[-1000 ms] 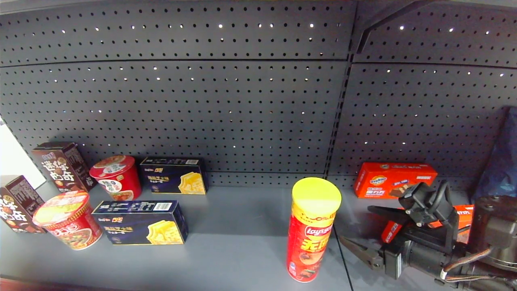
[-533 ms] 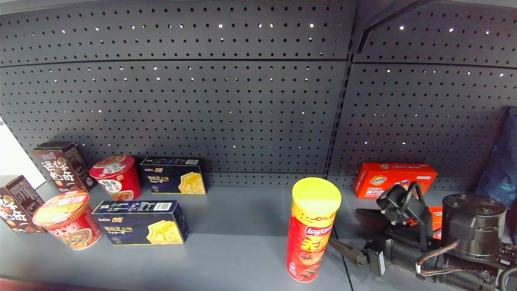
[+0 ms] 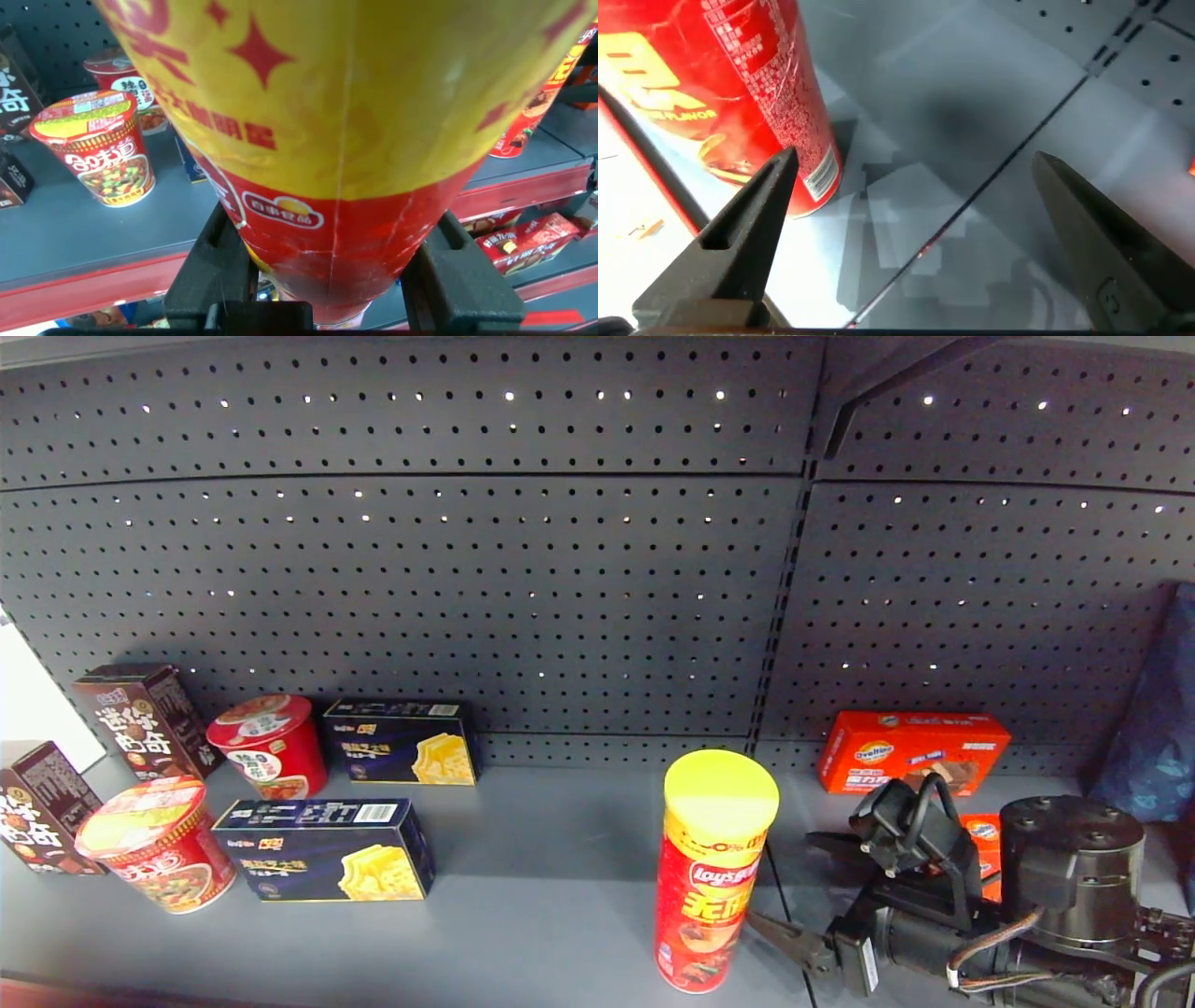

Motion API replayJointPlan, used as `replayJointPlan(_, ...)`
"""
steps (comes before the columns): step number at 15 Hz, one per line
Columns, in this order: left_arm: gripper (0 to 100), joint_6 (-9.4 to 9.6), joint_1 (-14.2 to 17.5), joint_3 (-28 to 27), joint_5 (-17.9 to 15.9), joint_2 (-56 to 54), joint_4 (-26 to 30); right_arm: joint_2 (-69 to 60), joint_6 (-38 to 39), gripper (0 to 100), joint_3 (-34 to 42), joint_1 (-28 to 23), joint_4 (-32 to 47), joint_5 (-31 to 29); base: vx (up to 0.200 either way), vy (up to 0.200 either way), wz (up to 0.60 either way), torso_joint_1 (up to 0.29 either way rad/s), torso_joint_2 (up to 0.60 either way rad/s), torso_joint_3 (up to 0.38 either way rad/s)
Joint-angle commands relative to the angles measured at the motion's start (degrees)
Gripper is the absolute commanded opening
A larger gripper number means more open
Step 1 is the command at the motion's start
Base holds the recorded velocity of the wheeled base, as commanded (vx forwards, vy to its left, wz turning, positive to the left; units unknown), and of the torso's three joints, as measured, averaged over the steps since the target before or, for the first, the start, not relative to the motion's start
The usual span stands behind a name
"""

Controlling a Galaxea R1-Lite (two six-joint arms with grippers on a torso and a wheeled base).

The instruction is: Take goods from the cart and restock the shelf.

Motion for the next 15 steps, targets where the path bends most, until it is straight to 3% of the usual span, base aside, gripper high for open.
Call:
replayJointPlan(1, 0, -0.02, 0.01, -0.16, 0.01, 0.00, 0.02, 0.61, -0.01, 100, -0.31, -0.52, 0.04, -0.11, 0.000, 0.000, 0.00, 0.000, 0.00, 0.000)
replayJointPlan(13, 0, -0.02, 0.01, -0.25, 0.01, 0.00, -0.07, 1.22, -0.01, 100, -1.01, -0.43, -0.57, -0.29, 0.000, 0.000, 0.00, 0.000, 0.00, 0.000)
replayJointPlan(15, 0, 0.16, -0.16, -3.24, -0.52, 1.76, -0.16, -0.80, 0.16, 100, -0.92, -1.92, -0.48, -0.20, 0.000, 0.000, 0.00, 0.000, 0.00, 0.000)
